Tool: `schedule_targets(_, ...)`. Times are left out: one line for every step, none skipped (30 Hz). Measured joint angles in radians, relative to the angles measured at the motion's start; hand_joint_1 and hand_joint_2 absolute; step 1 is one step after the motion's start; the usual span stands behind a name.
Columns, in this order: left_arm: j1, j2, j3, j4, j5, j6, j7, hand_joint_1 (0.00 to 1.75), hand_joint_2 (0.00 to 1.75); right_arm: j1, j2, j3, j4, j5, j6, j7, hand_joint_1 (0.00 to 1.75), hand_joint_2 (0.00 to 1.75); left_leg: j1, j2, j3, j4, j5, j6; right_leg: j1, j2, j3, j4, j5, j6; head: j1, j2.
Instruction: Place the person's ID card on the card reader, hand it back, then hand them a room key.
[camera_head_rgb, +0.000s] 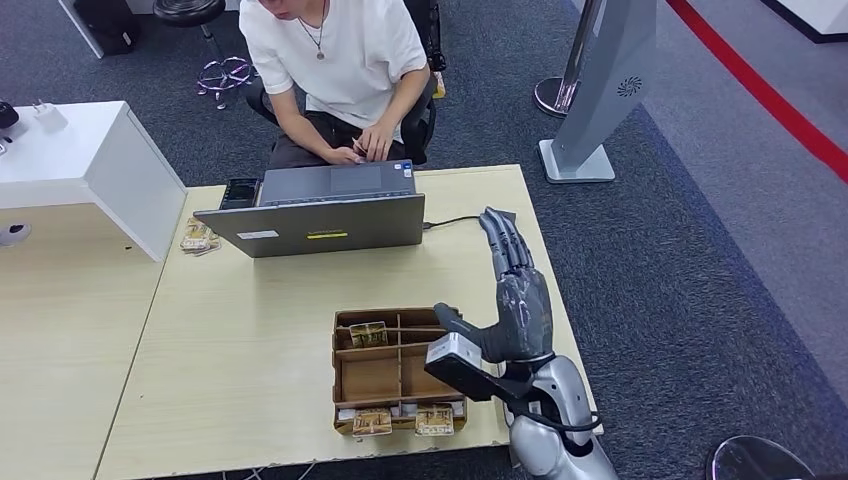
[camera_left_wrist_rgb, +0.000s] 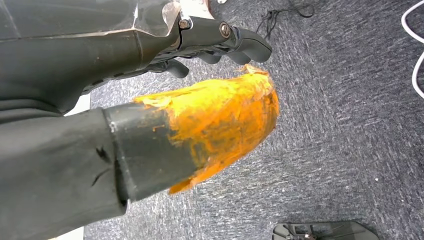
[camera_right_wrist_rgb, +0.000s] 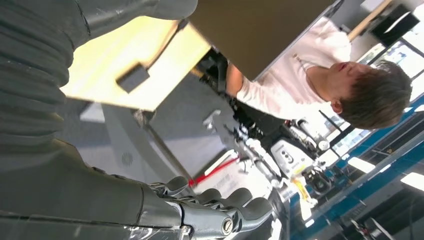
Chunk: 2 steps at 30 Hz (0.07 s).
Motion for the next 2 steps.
schedule_targets(0.001, 0.000, 0.000, 0.000, 0.003, 0.001, 0.000, 0.00, 0.00, 0.018, 0.000, -0.008, -0.014, -0.032, 0.009, -0.017, 0.00, 1.75, 0.000, 0.000, 0.000, 0.000, 0.000, 0.000, 0.000, 0.000, 0.000, 0.000, 0.000, 0.000, 0.000, 0.000)
schedule_targets(0.002, 0.000, 0.000, 0.000, 0.004, 0.002, 0.000, 0.00, 0.00, 0.028, 0.000, -0.013, -0.021, -0.050, 0.014, -0.026, 0.00, 1.75, 0.000, 0.000, 0.000, 0.000, 0.000, 0.000, 0.000, 0.000, 0.000, 0.000, 0.000, 0.000, 0.000, 0.000)
